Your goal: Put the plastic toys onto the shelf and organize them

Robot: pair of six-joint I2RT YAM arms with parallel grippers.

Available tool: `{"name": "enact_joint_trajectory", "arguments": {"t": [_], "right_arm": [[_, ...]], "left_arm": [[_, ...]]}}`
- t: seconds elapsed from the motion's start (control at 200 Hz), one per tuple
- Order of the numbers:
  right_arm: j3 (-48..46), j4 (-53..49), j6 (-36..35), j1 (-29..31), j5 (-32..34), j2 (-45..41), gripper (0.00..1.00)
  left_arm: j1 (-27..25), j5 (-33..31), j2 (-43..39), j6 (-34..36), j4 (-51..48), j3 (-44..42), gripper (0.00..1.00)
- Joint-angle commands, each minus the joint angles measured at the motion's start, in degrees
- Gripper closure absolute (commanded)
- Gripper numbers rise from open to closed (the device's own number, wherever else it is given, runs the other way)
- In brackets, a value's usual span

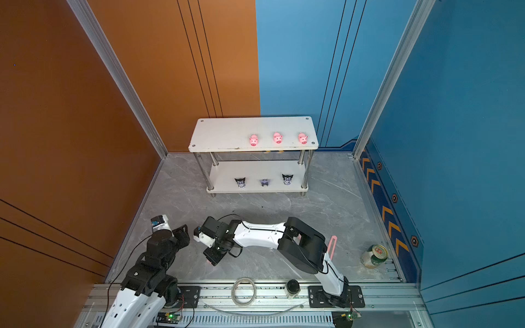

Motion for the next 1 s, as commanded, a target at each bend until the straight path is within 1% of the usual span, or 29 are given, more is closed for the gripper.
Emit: {"name": "enact_joint_trajectory", "arguments": {"t": [0.0, 0.14, 0.345, 0.42, 0.506, 0.561, 0.731, 0.811, 0.881, 0.991], "right_arm": [[0.3, 0.5, 1.3, -1.3, -1.1, 2.4, 0.99], [-1.6, 2.8, 2.3, -3.0, -2.1, 2.4, 0.99], [-5.3, 8.4, 5.6, -7.0, -3.2, 2.0, 0.99], [-6.1, 8.9, 5.8, -8.2, -1.5, 1.2, 0.99], [-6.8, 8.1, 4.5, -8.8, 0.9, -0.2, 0.99], [-7.7, 7.9, 3.3, -9.0, 2.0, -3.6, 0.98], [-13.3, 10.5, 1.2, -8.5, 5.3, -9.0, 0.96], [-14.7, 9.6, -2.1, -6.2, 8.9, -10.9, 0.93], [-14.0, 7.0, -5.2, -3.6, 11.7, -11.3, 0.93], [-12.3, 5.3, -6.4, -1.3, 10.4, -10.0, 0.94]], "left_arm": [[0.8, -0.1, 0.9, 0.3, 0.0, 0.4, 0.51], [1.1, 0.8, 1.8, 0.3, 1.2, 0.2, 0.51], [1.6, 2.5, 3.4, 0.1, 2.5, 0.2, 0.50], [1.7, 2.8, 3.8, 0.0, 2.8, 0.2, 0.51], [1.7, 3.3, 4.0, 0.1, 3.0, 0.2, 0.50], [1.8, 3.7, 4.0, 0.2, 3.0, 0.1, 0.50], [2.0, 3.9, 4.0, -0.3, 3.3, -0.3, 0.50], [2.0, 3.8, 3.8, -0.4, 3.3, -0.5, 0.50], [2.1, 3.2, 3.3, -0.4, 2.9, -0.3, 0.50], [2.3, 1.5, 2.1, -0.2, 1.7, 0.5, 0.51]]}}
